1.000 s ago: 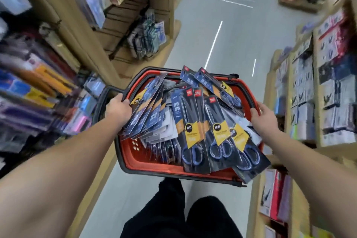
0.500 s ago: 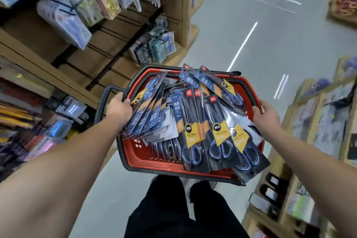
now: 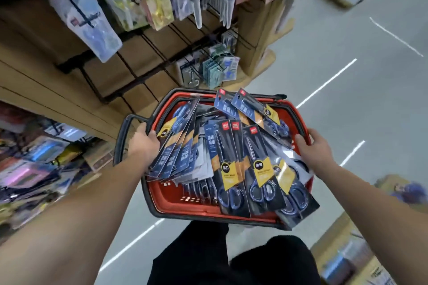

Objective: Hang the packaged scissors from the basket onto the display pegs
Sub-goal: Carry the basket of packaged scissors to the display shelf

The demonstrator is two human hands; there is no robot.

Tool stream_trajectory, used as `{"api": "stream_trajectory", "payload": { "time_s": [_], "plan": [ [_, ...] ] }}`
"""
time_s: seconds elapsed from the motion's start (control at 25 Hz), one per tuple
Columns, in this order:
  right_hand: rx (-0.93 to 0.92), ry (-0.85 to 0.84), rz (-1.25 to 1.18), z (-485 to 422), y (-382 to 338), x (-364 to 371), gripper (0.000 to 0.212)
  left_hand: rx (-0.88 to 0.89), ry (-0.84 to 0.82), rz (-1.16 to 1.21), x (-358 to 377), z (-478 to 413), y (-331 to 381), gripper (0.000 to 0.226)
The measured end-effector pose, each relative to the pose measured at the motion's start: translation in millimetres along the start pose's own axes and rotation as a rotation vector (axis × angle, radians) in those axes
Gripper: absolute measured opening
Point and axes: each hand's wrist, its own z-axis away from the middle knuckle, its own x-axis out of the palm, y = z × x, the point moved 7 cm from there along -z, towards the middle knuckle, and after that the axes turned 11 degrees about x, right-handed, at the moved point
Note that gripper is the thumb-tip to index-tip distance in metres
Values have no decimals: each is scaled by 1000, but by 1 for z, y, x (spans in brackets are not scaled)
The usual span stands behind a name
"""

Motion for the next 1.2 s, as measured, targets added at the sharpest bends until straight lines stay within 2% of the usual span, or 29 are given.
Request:
{"api": "stream_trajectory", "payload": {
  "time_s": [0.24,0.56,0.8,1.0,1.2],
  "plan": [
    [-93,-137,93,-85,-70,8,43,-150,106,41,12,-11,13,50],
    [-268,-307,245,-181,-126,70,43,-354,321,165,73,23,-27,36],
    [-295,-376,380,-182,-140,162,47,-479,331,210,100,30,-114,34],
    [-344,-482,496,-217,-120,274,46,-600,359,177,140,13,-185,34],
    [-368,-502,508,-264,-88,374,46,-603,405,170,193,-25,-250,34]
  ]
}}
